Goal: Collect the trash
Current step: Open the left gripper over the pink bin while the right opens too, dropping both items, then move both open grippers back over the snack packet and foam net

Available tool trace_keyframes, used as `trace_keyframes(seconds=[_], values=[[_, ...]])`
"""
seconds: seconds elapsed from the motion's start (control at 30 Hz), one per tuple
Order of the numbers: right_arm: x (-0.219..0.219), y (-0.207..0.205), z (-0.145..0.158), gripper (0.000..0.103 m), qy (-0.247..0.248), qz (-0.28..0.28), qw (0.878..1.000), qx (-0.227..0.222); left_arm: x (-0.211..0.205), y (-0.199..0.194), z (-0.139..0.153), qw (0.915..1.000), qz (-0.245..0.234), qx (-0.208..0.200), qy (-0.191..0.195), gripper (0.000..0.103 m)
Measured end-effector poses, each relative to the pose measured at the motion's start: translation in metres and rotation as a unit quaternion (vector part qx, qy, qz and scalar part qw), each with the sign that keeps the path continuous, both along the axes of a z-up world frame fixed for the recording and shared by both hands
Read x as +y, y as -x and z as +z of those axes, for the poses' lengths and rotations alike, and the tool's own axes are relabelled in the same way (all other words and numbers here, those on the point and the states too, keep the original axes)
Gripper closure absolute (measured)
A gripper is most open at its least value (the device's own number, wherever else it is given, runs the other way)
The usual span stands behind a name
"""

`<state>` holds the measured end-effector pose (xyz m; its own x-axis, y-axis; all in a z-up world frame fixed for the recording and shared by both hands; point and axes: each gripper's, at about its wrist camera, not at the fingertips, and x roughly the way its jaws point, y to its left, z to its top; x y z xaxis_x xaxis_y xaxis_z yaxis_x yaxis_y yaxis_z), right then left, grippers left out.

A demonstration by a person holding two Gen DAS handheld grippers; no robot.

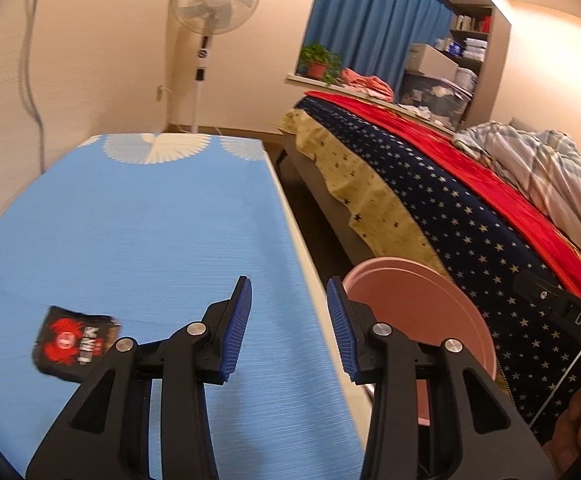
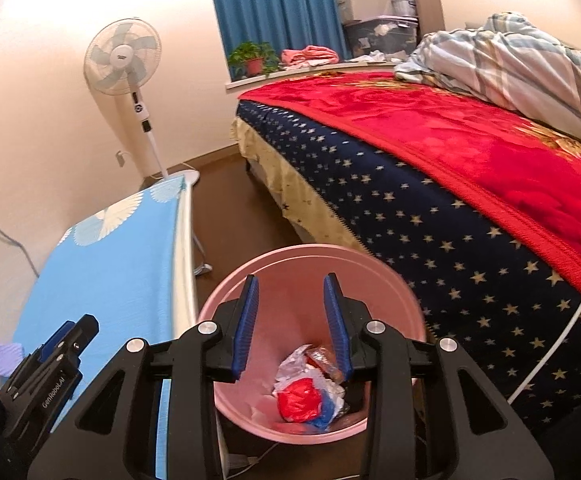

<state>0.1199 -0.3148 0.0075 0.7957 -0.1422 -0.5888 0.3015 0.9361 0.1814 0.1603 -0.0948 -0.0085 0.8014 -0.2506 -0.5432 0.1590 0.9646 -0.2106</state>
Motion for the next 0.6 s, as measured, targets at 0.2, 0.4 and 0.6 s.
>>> trace_keyframes(seconds=[0.2,0.4,0.6], values=[[0.026,-0.004,-0.002,0.068,-0.007,0.039,0.999,-0.005,0.031,0.013,0.003,0.9984,0.053,-0.017,-0.009,0.064],[0.065,-0.014,-0.013,0.068,-0.024,0.106,0.994,-0.005,0.061,0.025,0.000,0.9944,0.103,-0.017,-0.019,0.065],[0.111,-0.023,-0.037,0.068,-0.043,0.172,0.984,0.011,0.104,0.036,-0.003,0.9853,0.169,-0.009,-0.021,0.066]])
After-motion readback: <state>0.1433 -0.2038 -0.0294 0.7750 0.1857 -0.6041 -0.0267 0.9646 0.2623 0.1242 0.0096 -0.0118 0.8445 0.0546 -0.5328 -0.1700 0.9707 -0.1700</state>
